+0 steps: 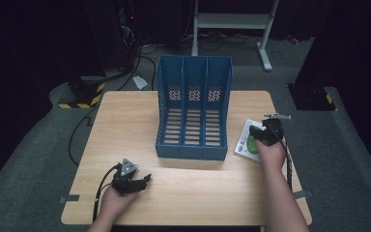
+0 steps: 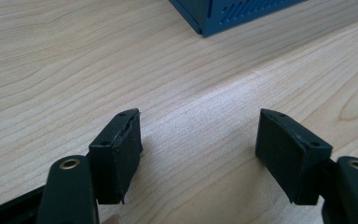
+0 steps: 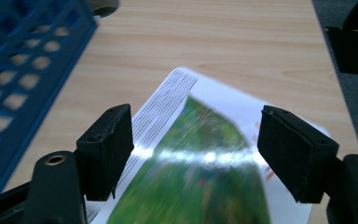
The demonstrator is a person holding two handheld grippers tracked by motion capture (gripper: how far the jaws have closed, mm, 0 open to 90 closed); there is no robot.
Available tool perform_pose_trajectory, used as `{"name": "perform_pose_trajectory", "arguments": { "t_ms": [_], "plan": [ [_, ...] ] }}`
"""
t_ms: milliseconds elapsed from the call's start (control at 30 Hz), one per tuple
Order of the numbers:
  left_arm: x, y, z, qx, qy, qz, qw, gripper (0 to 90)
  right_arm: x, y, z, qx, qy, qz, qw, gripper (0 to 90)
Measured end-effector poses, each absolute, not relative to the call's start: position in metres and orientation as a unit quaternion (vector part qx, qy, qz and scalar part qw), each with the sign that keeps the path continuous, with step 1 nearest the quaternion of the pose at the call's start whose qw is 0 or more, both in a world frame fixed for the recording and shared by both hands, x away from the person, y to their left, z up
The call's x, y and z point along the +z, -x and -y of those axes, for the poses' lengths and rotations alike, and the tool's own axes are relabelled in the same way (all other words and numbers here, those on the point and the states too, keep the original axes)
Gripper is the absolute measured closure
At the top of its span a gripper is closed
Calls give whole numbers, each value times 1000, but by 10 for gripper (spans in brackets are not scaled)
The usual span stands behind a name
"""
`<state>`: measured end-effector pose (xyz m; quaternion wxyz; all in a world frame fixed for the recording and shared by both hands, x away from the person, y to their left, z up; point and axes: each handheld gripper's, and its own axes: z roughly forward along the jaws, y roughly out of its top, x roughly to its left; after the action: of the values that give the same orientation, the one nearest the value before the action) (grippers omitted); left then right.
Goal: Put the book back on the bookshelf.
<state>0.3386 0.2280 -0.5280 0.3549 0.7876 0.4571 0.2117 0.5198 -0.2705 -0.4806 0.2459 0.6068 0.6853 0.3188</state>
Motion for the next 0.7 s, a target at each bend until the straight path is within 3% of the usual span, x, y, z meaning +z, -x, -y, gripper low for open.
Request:
{"name": "perform_pose_trajectory", "arguments": {
  "t_ms": [200,267,700],
  "plan": [
    [-528,-338,-229,213,-787,-458,354,311,-491,-551,280,301,-618,-677,263,309],
    [-528,-338,-228,213,-786,-460,355,311,-496,-563,284,293,-633,-676,236,278],
    [-528,-338,-228,217,-779,-470,353,311,-509,-591,286,298,-640,-684,185,224]
  ]
}}
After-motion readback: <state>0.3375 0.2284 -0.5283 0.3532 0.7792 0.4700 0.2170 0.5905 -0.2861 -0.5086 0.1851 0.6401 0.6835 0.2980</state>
